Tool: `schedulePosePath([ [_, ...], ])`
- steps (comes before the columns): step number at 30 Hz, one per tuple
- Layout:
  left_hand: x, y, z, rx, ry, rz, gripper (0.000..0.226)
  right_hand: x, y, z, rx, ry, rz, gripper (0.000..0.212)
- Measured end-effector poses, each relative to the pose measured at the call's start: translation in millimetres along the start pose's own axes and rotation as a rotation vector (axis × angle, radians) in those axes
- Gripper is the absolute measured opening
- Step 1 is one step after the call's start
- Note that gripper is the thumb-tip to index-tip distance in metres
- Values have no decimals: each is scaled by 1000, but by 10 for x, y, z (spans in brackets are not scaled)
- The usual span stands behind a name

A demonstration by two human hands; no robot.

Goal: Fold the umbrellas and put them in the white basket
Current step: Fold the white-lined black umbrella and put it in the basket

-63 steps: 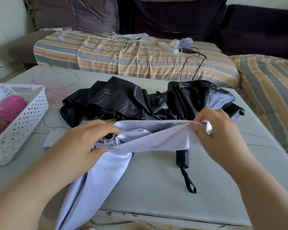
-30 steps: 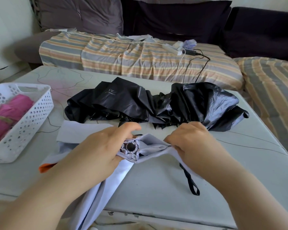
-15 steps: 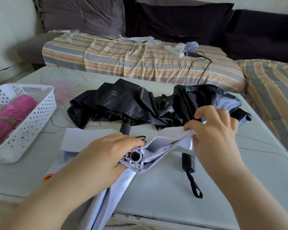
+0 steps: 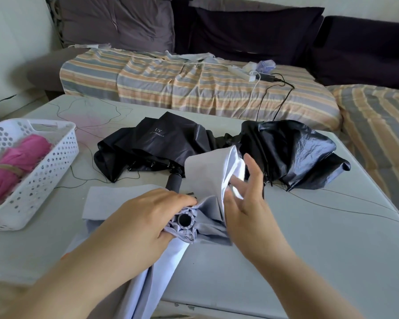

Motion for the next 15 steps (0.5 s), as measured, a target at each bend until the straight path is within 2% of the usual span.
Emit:
schedulePosePath([
  [2, 33, 7, 15, -10, 6, 27, 65, 26, -147, 187, -124, -65, -27, 56],
  [5, 138, 35, 67, -53, 2, 101, 69, -2, -313, 141, -35, -105, -51, 45],
  [8, 256, 74, 137, -117, -21, 189, 75, -68, -254, 155, -48, -142, -53, 55],
  [12, 267, 138, 213, -165, -26, 231, 74, -48, -301, -150, 122, -261, -45, 39],
  [15, 231, 181, 218, -183, -25, 221, 74, -55, -371, -275, 158, -439, -34, 25],
])
Point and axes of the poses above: each hand's wrist, its own y-axis away from the middle knuckle, its own z-axis out of the palm, x = y × z, the point moved 9 cm from there along -y, towards the middle knuckle, and after that the axes turned 5 degrees about -x, right-handed, at the moved point
